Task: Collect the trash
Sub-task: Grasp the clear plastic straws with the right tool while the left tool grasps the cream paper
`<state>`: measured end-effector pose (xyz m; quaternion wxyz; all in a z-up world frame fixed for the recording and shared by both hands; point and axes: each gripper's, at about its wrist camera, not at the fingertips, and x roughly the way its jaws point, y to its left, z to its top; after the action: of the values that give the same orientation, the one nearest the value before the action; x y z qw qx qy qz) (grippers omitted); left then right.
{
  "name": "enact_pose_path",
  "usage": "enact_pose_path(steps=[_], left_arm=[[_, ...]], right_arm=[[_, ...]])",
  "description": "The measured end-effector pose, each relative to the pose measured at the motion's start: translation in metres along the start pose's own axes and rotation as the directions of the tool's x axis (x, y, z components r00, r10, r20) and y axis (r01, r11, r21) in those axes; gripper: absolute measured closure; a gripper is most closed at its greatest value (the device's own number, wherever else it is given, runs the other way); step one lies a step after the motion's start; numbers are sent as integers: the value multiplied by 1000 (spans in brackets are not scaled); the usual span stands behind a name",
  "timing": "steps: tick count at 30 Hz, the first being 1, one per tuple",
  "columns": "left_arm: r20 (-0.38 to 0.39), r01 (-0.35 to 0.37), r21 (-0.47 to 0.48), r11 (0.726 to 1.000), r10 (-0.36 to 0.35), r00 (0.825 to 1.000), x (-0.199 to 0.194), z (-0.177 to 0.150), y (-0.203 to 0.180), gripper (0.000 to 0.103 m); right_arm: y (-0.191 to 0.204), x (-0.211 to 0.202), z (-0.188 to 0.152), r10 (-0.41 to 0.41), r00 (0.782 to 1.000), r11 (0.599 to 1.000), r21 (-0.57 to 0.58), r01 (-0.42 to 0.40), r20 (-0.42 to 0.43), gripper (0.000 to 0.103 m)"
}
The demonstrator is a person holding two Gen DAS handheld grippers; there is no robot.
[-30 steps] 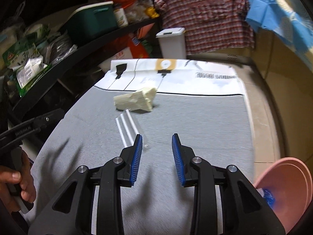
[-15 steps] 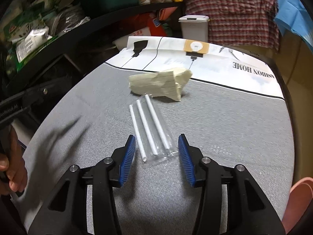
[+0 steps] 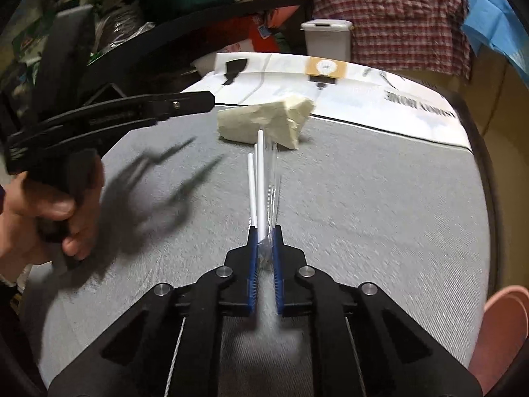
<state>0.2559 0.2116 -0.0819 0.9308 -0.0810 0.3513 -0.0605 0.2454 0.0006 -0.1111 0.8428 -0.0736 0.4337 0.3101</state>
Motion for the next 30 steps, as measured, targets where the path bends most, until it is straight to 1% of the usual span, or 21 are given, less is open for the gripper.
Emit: enact_pose_path(steps=[3,5,11,15,16,17,18,19,23,24,25,27,28,30], left_arm=[[-8,22,21,1000,-22,1000,10,3,-5,41],[-17,30,30,999,-29,999,16,6,-9,39],[-57,50,52,997,-47,997,30,8,-18,39],[-79,78,45,996,-74,994,30,8,-19,40],[-86,83,46,996,-79,993,29,7,-20,42],[-92,89,47,995,-85,992,29,6,-21,51],[-103,101,49,994,-96,990,29,5,-22,58],[-117,111,56,992,-104,988,29,3,-25,58],[-151,102,97,990,-86,985,29,-4,-35,59],[-152,106,101,989,-90,984,29,-6,-36,72],[-158,107,105,989,-90,983,28,-8,-38,78],[-158,91,99,991,-75,985,25,-11,-39,88],[-158,89,89,992,-75,985,23,-12,-39,90],[-160,89,75,993,-76,984,20,-14,-40,100]], right_arm=[[-13,-7,-3,-11,1000,996,83,13,-13,95],[-18,-10,-5,-32,999,994,102,33,-11,95],[-37,-14,-7,-71,997,980,184,71,-5,95],[-46,-14,-8,-98,995,970,224,97,-10,95],[-47,-14,-7,-98,995,968,230,98,-11,95],[-49,-14,-7,-97,995,967,236,97,-13,95],[-49,-14,-7,-97,995,966,240,98,-13,95],[-49,-14,-7,-98,995,965,242,98,-13,95],[-49,-15,-7,-90,996,964,249,92,-17,95],[-48,-15,-7,-89,996,964,250,90,-18,95],[-48,-15,-7,-89,996,964,249,90,-17,95],[-47,-17,-8,-92,996,966,243,93,-14,95],[-46,-17,-8,-92,996,966,241,92,-13,95],[-45,-16,-9,-96,995,967,236,96,-13,95]])
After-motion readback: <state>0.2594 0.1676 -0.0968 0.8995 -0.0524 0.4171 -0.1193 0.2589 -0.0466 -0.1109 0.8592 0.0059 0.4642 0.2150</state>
